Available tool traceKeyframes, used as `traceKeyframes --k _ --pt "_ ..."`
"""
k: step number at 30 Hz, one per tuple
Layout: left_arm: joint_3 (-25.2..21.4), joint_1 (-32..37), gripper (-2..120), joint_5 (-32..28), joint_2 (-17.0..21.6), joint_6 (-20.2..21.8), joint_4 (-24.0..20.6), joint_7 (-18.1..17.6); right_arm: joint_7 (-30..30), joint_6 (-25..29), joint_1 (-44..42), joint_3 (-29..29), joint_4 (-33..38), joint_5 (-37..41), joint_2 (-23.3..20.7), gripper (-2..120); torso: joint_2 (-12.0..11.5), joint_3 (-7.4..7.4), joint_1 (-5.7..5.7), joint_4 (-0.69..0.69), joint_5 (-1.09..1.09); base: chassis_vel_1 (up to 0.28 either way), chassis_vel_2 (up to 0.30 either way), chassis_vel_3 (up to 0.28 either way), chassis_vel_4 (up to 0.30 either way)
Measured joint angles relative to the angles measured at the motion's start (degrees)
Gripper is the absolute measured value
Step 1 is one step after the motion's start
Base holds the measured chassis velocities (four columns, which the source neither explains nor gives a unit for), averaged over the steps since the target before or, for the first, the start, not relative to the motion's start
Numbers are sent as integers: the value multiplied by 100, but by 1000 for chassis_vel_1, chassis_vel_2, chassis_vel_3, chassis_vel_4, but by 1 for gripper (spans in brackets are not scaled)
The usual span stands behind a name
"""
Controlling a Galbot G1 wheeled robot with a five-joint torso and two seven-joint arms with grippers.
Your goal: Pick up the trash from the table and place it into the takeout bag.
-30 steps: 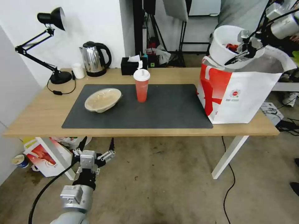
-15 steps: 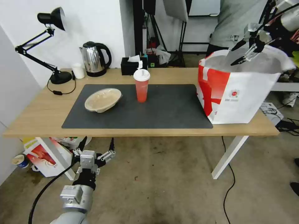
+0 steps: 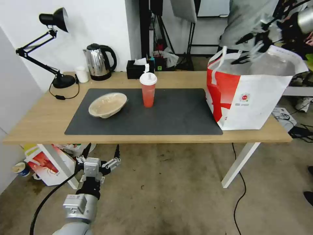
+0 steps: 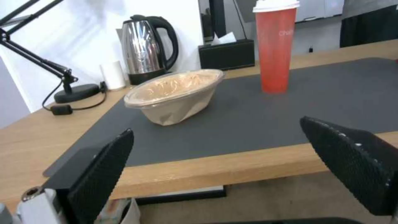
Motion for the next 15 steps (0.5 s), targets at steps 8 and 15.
traceKeyframes --k 8,15 --pt "0 0 100 0 0 0 0 0 1677 581 131 -231 1794 1073 626 100 0 0 0 1 -1 0 0 0 0" --pt "0 0 100 0 0 0 0 0 2032 776 998 -1180 2670 1188 1534 100 0 0 0 -1 3 0 0 0 0"
